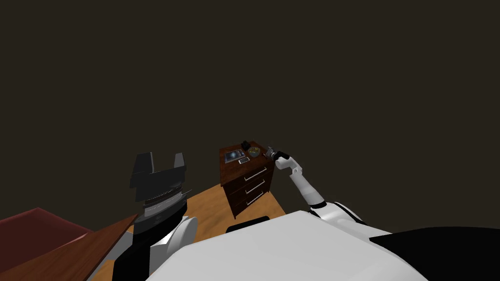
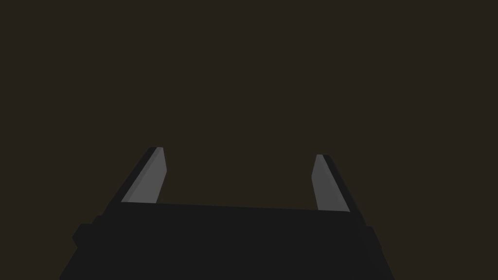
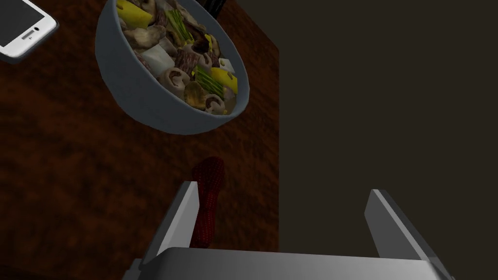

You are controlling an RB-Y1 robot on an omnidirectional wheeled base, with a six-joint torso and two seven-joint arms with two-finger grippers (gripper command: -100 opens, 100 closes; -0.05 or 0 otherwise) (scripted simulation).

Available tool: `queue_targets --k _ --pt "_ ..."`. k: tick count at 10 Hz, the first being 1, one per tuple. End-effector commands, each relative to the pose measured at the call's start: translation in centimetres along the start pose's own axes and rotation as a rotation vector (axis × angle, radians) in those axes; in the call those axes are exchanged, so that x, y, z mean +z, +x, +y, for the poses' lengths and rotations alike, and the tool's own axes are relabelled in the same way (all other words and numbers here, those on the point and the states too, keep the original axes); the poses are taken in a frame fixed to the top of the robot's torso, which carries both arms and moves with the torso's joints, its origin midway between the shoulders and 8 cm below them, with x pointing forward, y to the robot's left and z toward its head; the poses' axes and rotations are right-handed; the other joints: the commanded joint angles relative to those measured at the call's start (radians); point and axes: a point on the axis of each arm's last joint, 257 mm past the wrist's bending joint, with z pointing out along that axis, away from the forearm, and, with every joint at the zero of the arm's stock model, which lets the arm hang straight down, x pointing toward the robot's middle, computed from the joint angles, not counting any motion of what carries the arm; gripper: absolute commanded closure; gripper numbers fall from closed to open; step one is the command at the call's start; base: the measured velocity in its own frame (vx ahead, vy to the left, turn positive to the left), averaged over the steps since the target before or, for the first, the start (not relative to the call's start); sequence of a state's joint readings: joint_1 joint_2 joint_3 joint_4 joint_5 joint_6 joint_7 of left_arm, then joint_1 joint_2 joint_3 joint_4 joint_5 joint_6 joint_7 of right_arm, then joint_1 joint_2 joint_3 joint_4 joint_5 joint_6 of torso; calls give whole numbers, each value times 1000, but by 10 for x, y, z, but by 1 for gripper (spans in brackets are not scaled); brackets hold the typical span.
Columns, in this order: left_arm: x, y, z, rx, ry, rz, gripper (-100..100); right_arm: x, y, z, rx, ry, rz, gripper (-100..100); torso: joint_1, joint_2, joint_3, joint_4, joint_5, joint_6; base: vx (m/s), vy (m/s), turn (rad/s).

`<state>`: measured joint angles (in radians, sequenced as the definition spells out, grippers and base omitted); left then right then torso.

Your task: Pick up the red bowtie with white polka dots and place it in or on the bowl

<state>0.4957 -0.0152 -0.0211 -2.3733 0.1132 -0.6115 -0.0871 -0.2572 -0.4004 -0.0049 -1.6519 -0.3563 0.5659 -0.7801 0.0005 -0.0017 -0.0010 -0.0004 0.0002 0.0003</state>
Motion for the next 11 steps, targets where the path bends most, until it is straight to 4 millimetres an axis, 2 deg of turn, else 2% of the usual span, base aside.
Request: queue_targets --k 1,4,10,11 --pt "0 0 0 0 0 0 0 4 -11 -8 34 39 -42 -100 0 0 0 0 0 0 22 8 33" --pt "0 0 0 0 0 0 0 13 -35 -11 153 105 -121 -100 0 0 0 0 0 0 26 5 55" --pt "0 0 0 0 0 0 0 15 -76 -25 324 217 -278 -100 -1 0 0 0 0 0 26 0 48" --pt "0 0 0 0 0 0 0 14 -78 -27 324 224 -285 -100 -1 0 0 0 0 0 29 -6 33"
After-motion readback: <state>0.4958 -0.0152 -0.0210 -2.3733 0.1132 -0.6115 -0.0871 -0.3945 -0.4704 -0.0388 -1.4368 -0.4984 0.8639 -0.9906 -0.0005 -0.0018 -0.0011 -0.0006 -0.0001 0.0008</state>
